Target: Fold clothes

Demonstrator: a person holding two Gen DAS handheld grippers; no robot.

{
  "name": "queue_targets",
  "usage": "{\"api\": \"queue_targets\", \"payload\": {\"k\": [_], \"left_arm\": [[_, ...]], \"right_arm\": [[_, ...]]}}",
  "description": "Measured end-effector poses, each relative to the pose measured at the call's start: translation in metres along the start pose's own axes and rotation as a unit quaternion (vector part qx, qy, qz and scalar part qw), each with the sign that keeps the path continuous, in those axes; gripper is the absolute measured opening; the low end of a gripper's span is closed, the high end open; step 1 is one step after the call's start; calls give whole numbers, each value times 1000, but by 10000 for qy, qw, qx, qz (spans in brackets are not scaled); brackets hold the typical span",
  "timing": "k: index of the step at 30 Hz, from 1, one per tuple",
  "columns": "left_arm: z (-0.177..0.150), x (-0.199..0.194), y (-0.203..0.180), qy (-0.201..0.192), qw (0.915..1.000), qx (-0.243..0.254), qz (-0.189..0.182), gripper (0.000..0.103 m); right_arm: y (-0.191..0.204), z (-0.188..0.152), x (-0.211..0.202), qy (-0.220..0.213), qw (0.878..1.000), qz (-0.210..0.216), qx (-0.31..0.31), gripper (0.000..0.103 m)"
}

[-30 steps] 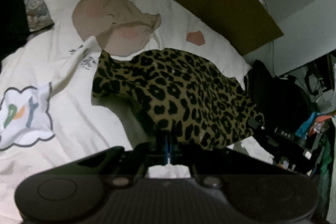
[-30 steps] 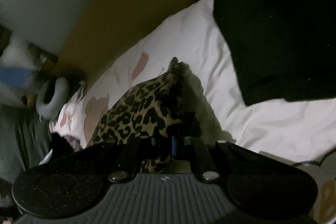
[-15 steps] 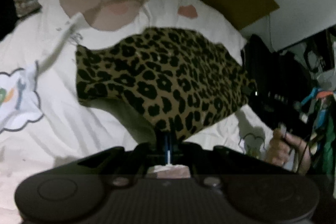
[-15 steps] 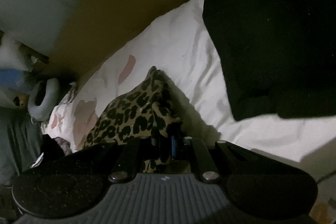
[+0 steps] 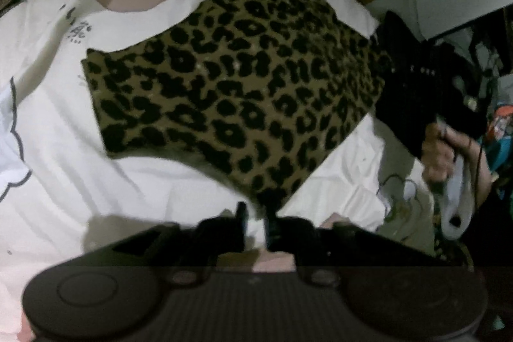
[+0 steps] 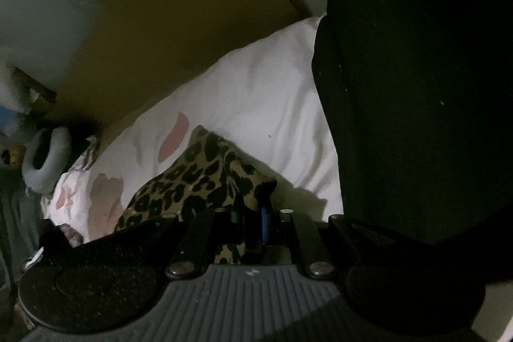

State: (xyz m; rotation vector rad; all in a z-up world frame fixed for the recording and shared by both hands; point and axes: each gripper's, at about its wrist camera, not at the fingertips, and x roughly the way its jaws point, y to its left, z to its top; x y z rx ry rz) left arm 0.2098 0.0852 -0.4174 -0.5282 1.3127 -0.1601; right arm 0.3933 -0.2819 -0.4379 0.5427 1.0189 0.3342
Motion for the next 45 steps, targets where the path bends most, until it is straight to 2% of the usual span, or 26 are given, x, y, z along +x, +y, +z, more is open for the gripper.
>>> {"api": "queue_targets", "payload": {"k": [1, 3, 4, 5, 7, 15, 22, 24, 30, 35, 39, 45], "left_arm": [[0, -1, 1, 11, 10000, 45, 80, 24], [-1, -6, 4, -31, 9997, 132, 214, 39], [0, -9, 5, -79, 9995, 164, 258, 43], [2, -13, 6, -126, 9992, 202, 309, 52], [5, -19, 3, -225, 9978, 382, 489, 57], [28, -35, -7, -625, 9851, 1158, 1108, 62], [62, -30, -2, -788, 9789, 1231, 1427, 62], [74, -30, -7, -831, 9779, 1273, 1436, 62], [109, -31, -26, -1004, 9731, 1518, 1411, 62], [130, -18, -38, -846, 9686, 1858, 1421, 62], [139, -8, -55, -775, 9609, 2290, 1347, 77], [139, 17, -70, -461, 9564, 2654, 1133, 81]], "right_arm": [[1, 0, 4, 45, 9999, -133, -52, 12], [4, -1, 9, 121, 9991, -368, -191, 22], [6, -3, 8, 109, 9987, -424, -277, 27], [6, -5, 5, 99, 9986, -414, -329, 34], [4, -8, 1, 139, 9986, -411, -301, 43], [0, -28, -24, 286, 9969, -641, -361, 45], [-2, -58, -44, 595, 9951, -748, -237, 46], [-3, -67, -48, 673, 9945, -765, -243, 46], [-2, -80, -55, 660, 9966, -412, 254, 46], [6, -85, -52, 741, 9964, -130, 404, 46], [9, -90, -45, 827, 9947, 39, 604, 46], [14, -94, -36, 898, 9920, 248, 857, 46]]}}
